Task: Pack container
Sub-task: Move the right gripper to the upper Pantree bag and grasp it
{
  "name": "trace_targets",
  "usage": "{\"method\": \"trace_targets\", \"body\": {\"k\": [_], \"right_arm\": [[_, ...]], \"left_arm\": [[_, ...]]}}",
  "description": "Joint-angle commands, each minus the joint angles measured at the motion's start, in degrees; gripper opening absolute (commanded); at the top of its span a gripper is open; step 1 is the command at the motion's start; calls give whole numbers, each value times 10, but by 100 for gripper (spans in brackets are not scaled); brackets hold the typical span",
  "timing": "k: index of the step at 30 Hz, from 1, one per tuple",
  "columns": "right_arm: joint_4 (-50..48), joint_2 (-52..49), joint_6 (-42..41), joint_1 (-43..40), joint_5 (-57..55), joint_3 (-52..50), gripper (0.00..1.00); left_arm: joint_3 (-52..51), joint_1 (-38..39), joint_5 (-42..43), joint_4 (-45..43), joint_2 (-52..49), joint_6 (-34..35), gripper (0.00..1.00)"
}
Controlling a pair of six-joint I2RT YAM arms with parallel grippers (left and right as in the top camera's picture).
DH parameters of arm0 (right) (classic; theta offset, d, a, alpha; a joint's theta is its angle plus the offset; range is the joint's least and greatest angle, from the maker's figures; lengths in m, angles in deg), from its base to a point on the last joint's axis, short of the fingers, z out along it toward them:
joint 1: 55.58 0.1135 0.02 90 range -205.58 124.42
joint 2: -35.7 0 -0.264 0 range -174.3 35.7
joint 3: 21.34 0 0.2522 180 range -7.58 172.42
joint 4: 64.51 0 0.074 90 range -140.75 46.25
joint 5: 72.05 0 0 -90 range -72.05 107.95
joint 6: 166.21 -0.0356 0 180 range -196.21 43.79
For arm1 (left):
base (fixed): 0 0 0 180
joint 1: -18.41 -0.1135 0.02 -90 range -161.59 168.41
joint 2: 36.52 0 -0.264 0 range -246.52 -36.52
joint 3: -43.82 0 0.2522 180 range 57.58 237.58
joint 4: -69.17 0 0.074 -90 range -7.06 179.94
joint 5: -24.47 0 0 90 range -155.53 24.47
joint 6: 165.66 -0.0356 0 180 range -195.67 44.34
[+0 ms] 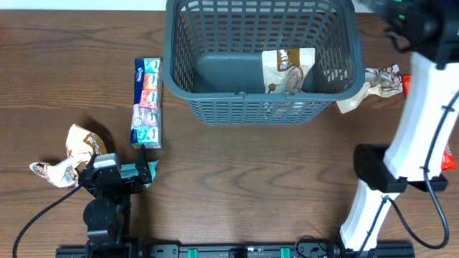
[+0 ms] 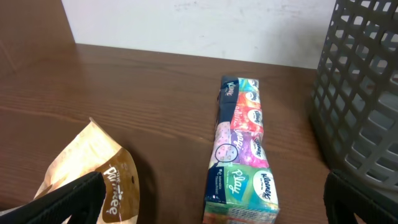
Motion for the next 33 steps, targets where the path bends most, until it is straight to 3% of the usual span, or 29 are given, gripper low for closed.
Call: {"method": "trace_targets", "body": {"k": [1,7,11,22,33], "right_arm": [[3,-2,-122,-55,-57,-5,99],[-2,-3,-188,-148,22,-82,99],[-31,-6,-245,-176,47,-190,99],[-215,-7,-258,-162,139,-503,99],[-327,-7,-309,-160,170,-677,99]], "left_arm": [[-10,-3,-3,15,3,1,99],[-10,-3,-3,15,3,1,99],[-10,-3,-3,15,3,1,98],[-10,-3,-3,15,3,1,99],[-10,-3,-3,15,3,1,99]]}}
